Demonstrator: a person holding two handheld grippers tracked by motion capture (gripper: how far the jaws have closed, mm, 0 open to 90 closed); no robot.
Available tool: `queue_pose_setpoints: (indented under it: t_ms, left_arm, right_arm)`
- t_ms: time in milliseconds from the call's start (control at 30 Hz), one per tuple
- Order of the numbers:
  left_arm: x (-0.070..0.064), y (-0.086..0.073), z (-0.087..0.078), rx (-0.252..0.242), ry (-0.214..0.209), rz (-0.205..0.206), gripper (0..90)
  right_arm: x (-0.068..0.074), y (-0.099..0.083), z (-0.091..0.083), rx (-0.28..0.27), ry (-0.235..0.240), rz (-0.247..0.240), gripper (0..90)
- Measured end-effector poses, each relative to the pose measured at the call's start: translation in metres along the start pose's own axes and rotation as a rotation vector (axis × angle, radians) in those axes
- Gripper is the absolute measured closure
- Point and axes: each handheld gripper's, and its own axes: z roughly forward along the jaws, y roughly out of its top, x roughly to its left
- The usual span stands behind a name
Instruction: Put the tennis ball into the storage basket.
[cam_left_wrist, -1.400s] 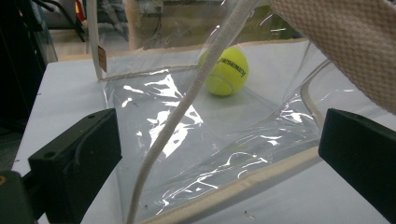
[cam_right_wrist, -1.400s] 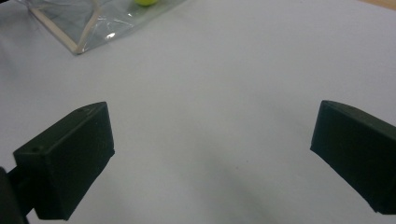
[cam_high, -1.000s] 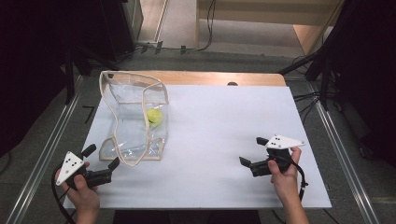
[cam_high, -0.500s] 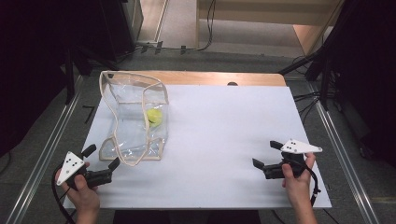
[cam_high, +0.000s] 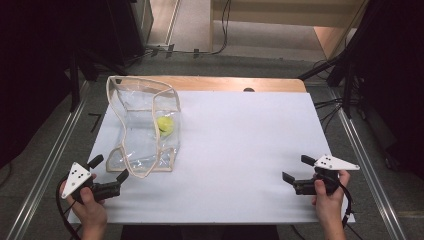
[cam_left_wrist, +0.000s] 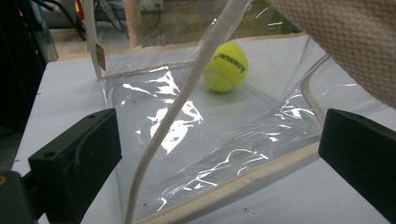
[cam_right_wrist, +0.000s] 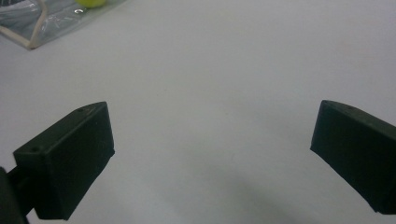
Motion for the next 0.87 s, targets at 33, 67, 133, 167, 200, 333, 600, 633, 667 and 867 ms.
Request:
queue_pose_setpoints:
  t_ms: [33, 67, 133, 167, 200, 333, 600, 633, 667, 867]
  left_arm:
    - [0.000, 0.000, 0.000, 0.001, 0.000, 0.000, 0.0]
    - [0.000, 0.000, 0.000, 0.000, 0.000, 0.000, 0.0]
    - [0.000, 0.000, 0.000, 0.001, 0.001, -0.001, 0.0]
    - [0.000, 0.000, 0.000, 0.001, 0.002, 0.000, 0.0]
    - [0.000, 0.000, 0.000, 0.001, 0.002, 0.001, 0.0]
    - [-0.001, 0.000, 0.000, 0.005, 0.004, 0.006, 0.0]
    - [-0.001, 0.000, 0.000, 0.006, 0.002, 0.006, 0.0]
    - [-0.001, 0.000, 0.000, 0.007, 0.003, 0.007, 0.0]
    - [-0.001, 0.000, 0.000, 0.009, 0.004, 0.008, 0.0]
    - [-0.001, 0.000, 0.000, 0.006, 0.002, 0.005, 0.0]
  right_arm:
    - [-0.002, -0.001, -0.002, -0.007, -0.005, 0.006, 0.0]
    - [-0.004, -0.003, -0.003, -0.017, -0.004, 0.007, 0.0]
    - [-0.007, -0.005, -0.006, -0.019, -0.013, 0.022, 0.0]
    - [-0.009, -0.007, -0.008, -0.026, -0.015, 0.027, 0.0]
    - [-0.011, -0.008, -0.009, -0.032, -0.017, 0.028, 0.0]
    - [-0.018, -0.014, -0.015, -0.048, -0.030, 0.052, 0.0]
    - [-0.026, -0.026, -0.024, -0.083, -0.044, 0.088, 0.0]
    - [-0.027, -0.026, -0.025, -0.092, -0.043, 0.091, 0.0]
    - [-0.027, -0.027, -0.025, -0.099, -0.043, 0.095, 0.0]
    - [-0.028, -0.028, -0.022, -0.086, -0.044, 0.104, 0.0]
